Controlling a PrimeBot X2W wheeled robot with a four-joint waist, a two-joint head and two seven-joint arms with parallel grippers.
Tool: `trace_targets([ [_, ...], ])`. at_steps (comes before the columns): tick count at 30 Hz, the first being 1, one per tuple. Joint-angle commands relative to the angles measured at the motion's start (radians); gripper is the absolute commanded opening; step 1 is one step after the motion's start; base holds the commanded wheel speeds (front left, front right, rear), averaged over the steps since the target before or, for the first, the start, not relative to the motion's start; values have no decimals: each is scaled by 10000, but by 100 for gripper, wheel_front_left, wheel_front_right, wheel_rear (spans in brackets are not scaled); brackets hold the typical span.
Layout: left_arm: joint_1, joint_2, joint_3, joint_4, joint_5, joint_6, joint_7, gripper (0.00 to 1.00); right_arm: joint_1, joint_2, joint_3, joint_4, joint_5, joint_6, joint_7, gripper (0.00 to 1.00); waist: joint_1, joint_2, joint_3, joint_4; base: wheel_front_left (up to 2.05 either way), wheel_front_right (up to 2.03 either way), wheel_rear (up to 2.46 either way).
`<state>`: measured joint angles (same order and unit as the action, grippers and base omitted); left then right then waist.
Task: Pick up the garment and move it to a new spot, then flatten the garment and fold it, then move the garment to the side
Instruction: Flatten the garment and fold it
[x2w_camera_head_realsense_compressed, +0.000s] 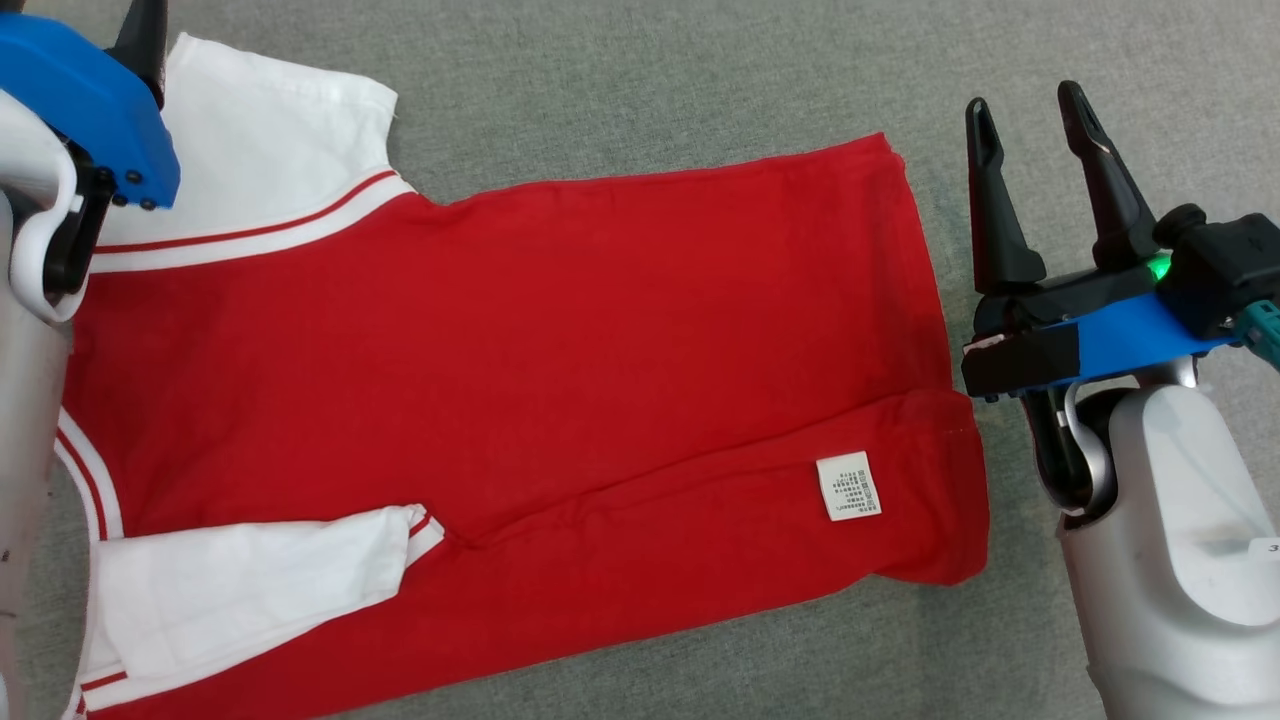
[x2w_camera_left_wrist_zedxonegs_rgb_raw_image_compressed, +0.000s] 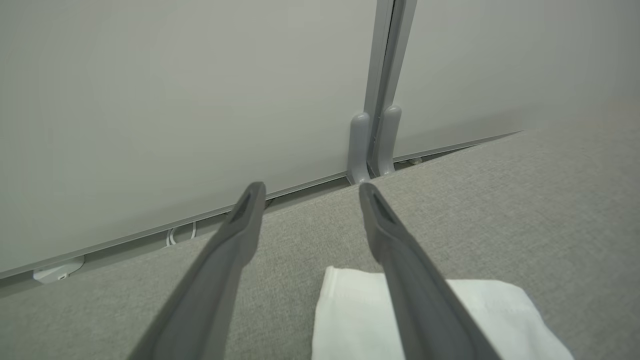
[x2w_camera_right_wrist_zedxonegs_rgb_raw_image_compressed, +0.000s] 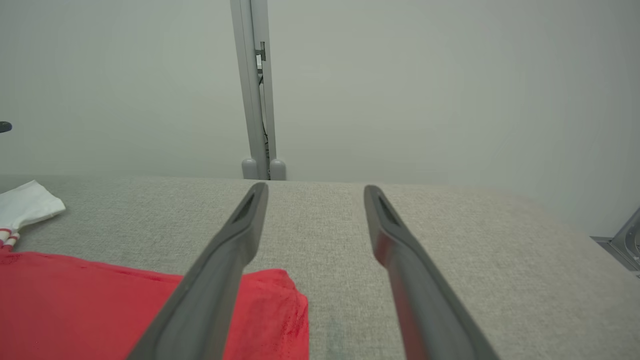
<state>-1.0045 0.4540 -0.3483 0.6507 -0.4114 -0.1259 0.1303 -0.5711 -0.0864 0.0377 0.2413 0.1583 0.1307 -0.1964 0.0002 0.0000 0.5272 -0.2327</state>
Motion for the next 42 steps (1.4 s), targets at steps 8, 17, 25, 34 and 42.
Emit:
trace_targets([
  [8, -456, 509, -1236, 1085, -1118, -44, 942, 100, -491, 35, 162, 176, 120, 1, -187, 100, -2, 0, 475, -307, 0, 0, 0],
  [17, -493, 610, -2424, 1450, -2167, -45, 1503, 31, -713, -127, 369, 575, 257, 1, 40, 100, -2, 0, 583, -342, 0, 0, 0],
  [25, -942, 521, -2967, 1572, -2401, -43, 581, 0, -1010, -754, 835, 1169, 470, 1, 1455, 100, -2, 0, 271, -85, 0, 0, 0],
  [34, -1261, 130, -3597, 1372, -2695, -43, -266, 0, -1224, -1358, 1298, 1839, 617, 1, 2783, 100, -2, 0, 184, 680, 0, 0, 0],
  [42, -1443, -85, -4012, 1392, -2934, -43, -735, 0, -1401, -1578, 1408, 2789, 526, 1, 3650, 26, -2, 0, 143, 1086, 0, 0, 0],
])
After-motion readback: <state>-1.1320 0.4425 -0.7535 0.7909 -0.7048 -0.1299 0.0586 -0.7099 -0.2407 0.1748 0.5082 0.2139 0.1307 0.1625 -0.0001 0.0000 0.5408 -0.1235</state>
